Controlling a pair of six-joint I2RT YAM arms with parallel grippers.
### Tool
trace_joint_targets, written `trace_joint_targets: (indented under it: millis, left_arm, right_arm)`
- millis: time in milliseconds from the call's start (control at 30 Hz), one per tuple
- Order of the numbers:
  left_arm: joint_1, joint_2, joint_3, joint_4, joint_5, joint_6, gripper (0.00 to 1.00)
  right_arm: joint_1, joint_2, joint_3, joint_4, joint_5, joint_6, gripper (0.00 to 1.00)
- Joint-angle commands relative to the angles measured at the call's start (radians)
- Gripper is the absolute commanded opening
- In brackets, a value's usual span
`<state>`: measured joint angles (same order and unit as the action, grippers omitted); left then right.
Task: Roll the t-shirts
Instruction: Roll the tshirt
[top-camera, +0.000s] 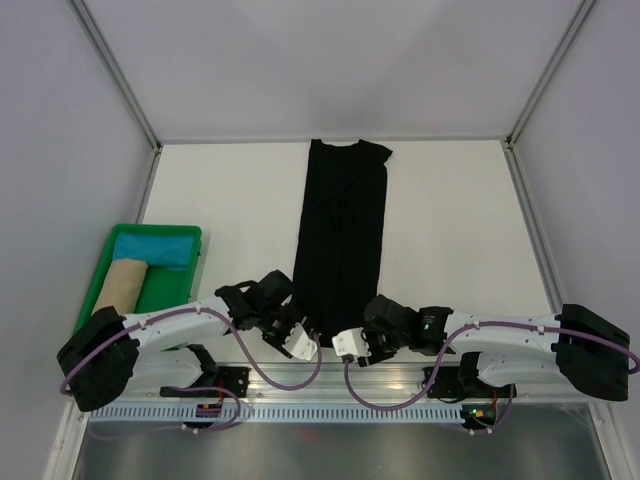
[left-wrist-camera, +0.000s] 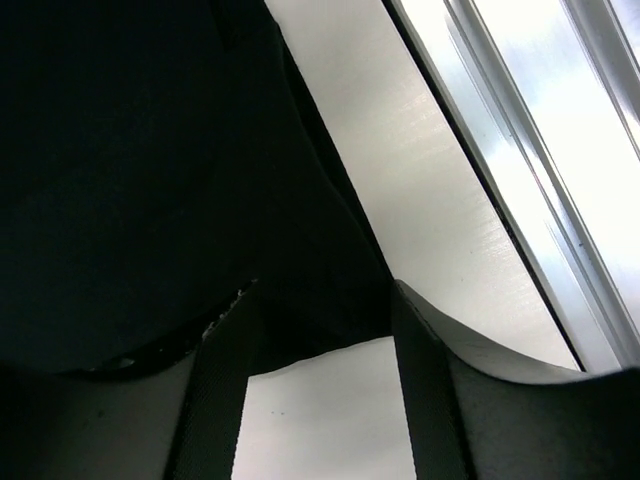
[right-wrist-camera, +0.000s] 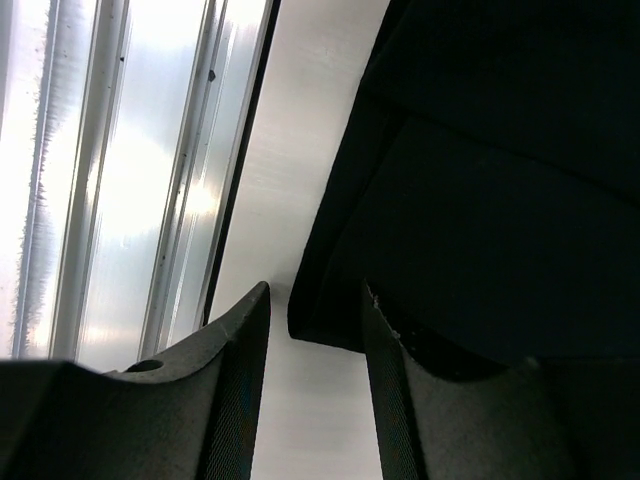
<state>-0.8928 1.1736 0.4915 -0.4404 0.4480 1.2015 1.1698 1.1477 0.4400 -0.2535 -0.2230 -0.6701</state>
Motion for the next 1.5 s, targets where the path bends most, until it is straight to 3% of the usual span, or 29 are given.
trace_joint_targets:
  millis: [0, 133, 333, 533, 867, 933, 967, 1100, 1233, 1467]
  left_arm:
    - [-0.006, 0.003, 0.015, -0.11, -0.002, 0.136, 0.63]
    - [-0.005, -0.009, 0.071, -0.196, 0.044, 0.193, 0.68]
    - [-0.006, 0.014, 0.114, -0.274, 0.054, 0.224, 0.7]
    - [-0.011, 0.049, 0.073, -0.193, 0.054, 0.173, 0.66]
    - [-0.018, 0.115, 0.056, -0.061, 0.024, 0.135, 0.3]
    - [-0.018, 0.129, 0.068, -0.057, 0.037, 0.115, 0.17]
    - [-0.018, 0.132, 0.074, -0.052, 0.037, 0.071, 0.03]
    - [-0.003, 0.136, 0.143, -0.081, 0.024, -0.083, 0.02]
    - [0.067, 0.138, 0.228, -0.217, 0.182, -0.19, 0.02]
    - [0.187, 0.176, 0.266, -0.241, 0.328, -0.364, 0.02]
  right_arm:
    - [0.005, 0.009, 0.005, -0.056, 0.01, -0.035, 0.48]
    - [0.005, 0.004, 0.009, -0.092, 0.023, -0.045, 0.42]
    - [0.005, -0.008, 0.012, -0.099, 0.027, -0.051, 0.24]
    - [0.007, -0.02, 0.014, -0.092, 0.016, -0.052, 0.15]
    - [0.004, -0.04, 0.009, -0.089, 0.008, -0.043, 0.05]
    - [0.005, -0.039, 0.012, -0.093, 0.001, -0.039, 0.03]
    - [0.005, -0.039, 0.017, -0.095, 0.001, -0.034, 0.02]
    - [-0.005, -0.051, 0.034, -0.125, -0.015, -0.022, 0.0]
    - [-0.1, -0.055, 0.063, -0.156, -0.142, -0.031, 0.0]
    - [-0.26, 0.021, 0.146, -0.185, -0.277, -0.037, 0.0]
